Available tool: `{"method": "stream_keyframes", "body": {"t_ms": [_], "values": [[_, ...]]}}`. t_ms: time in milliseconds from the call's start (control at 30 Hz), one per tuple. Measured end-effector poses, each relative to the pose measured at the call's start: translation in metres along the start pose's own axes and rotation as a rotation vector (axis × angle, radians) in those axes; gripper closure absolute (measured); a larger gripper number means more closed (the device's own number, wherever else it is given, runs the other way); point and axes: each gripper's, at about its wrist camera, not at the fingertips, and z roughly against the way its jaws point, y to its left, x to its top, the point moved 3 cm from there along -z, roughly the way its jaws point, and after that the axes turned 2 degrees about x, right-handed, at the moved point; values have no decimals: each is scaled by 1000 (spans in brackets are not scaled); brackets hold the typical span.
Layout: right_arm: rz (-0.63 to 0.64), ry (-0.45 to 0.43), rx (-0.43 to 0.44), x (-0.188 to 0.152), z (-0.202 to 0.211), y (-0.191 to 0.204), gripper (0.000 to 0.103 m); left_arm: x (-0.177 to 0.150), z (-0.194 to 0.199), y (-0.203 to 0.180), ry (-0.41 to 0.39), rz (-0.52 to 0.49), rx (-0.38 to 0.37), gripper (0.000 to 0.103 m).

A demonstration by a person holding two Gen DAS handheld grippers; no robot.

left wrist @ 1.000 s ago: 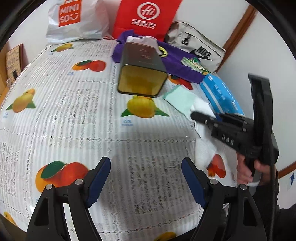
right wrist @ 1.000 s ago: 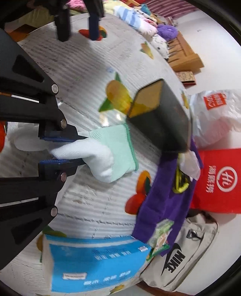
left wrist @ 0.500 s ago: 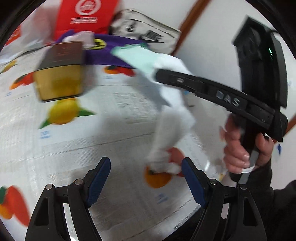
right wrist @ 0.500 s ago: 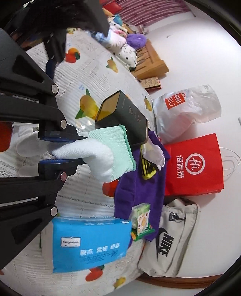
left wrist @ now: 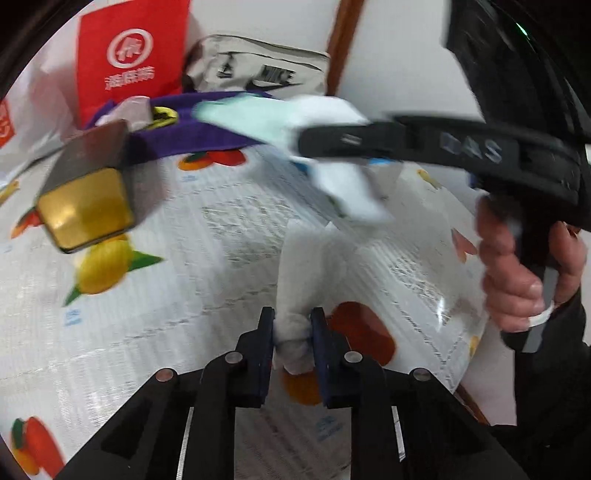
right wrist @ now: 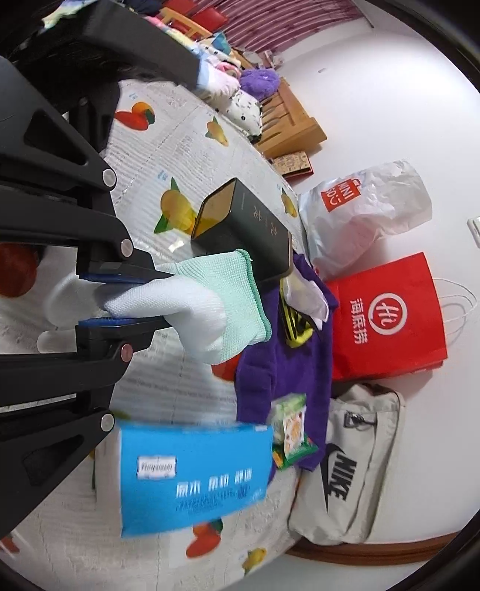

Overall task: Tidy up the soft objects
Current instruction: 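Grasp the white tissue with the left gripper while the right lifts the glove, then carry the glove with the right and the tissue with the left onto the purple towel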

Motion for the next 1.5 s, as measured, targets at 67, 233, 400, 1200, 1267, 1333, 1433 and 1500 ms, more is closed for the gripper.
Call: {"method": "stream_keyframes", "body": {"t_ms": [67,233,400,1200,1267,1333,1433,1500], "values": [[-9,-2,-15,-3,10,-7,89,0,7,11,-3,14,39,84],[-6,1,-61,-18,41,-22,89,0,23,48,-6,119,118,84],[-16,17,-103,-37,68,-38,89,1,39,77,-22,217,173,84],[-87,-6,-130,-12,72,-95,89,72,70,124,-75,352,256,84],[-78,-9,-124,0,67,-97,89,79,69,129,-72,356,257,84],[-69,-17,-124,12,61,-99,89,85,66,133,-72,357,259,84],[-53,-21,-120,27,51,-99,89,98,63,141,-73,360,259,84],[-44,-23,-114,39,43,-100,88,105,60,146,-73,367,253,84]]}}
